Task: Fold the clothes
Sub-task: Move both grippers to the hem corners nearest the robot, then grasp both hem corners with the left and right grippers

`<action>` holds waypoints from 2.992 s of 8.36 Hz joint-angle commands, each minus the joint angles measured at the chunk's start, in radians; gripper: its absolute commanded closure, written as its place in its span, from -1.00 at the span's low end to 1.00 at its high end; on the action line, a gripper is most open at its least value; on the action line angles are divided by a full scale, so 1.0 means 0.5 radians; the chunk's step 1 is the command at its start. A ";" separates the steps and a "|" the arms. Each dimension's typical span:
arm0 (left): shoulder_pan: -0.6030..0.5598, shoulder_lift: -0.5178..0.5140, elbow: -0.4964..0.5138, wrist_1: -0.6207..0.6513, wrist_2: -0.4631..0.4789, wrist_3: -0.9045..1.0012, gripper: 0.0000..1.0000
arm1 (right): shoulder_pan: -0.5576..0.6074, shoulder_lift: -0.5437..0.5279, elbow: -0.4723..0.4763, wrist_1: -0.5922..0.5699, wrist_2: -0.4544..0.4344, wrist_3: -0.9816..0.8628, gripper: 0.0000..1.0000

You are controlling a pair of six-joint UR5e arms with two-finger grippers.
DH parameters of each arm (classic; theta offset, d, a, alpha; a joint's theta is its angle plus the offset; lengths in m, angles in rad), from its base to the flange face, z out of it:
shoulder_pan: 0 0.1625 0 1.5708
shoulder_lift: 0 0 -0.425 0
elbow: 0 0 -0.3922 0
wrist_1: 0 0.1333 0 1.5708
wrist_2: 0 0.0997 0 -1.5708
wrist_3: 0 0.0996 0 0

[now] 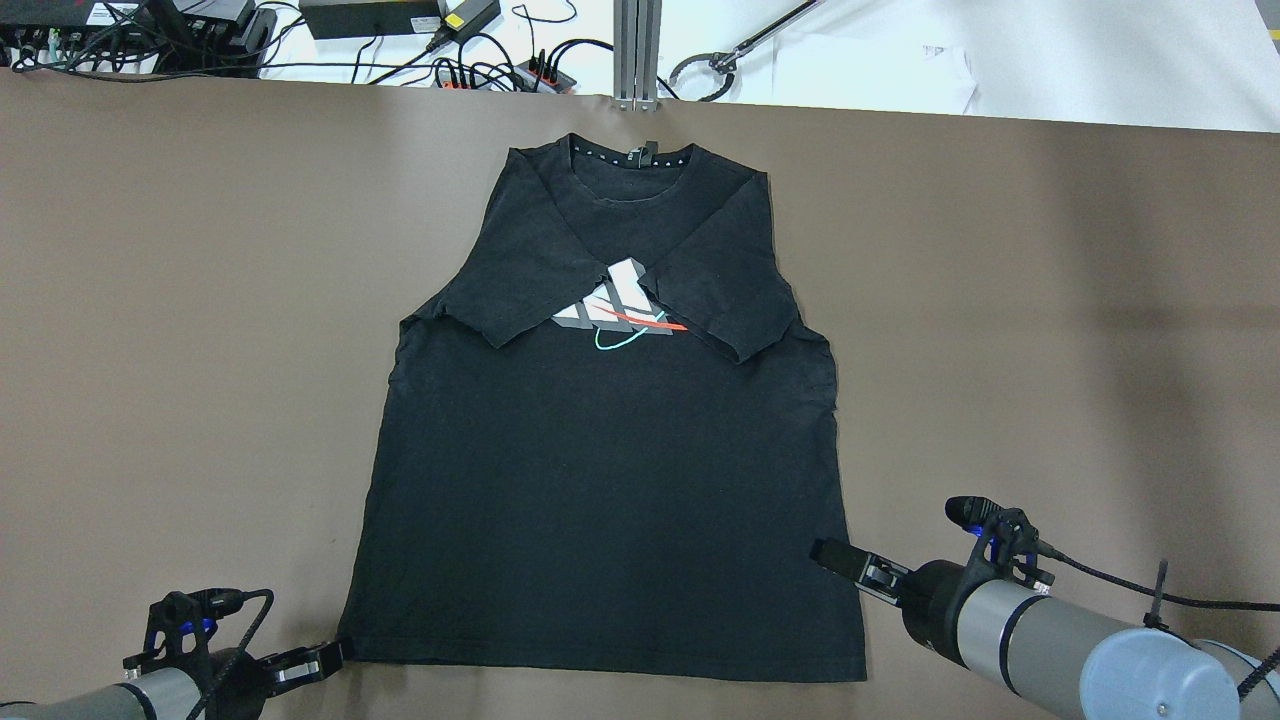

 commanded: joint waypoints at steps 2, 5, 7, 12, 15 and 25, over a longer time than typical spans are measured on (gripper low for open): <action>-0.014 -0.011 0.001 0.001 -0.003 0.000 0.46 | 0.000 0.000 -0.001 0.000 0.000 -0.003 -0.87; -0.014 -0.014 -0.002 0.001 0.000 0.000 0.53 | 0.000 0.000 -0.001 0.000 0.003 -0.003 -0.87; -0.014 -0.014 -0.005 0.001 0.000 0.000 1.00 | 0.000 -0.003 -0.004 0.000 0.003 -0.003 -0.87; -0.011 -0.017 -0.009 0.007 0.003 0.003 1.00 | -0.269 -0.147 -0.053 -0.086 -0.155 0.000 -0.60; -0.011 -0.017 -0.015 0.007 0.003 0.003 1.00 | -0.439 -0.126 -0.068 -0.239 -0.328 0.000 -0.27; -0.029 -0.036 -0.018 0.007 0.000 0.003 1.00 | -0.506 -0.055 -0.059 -0.276 -0.368 0.006 0.83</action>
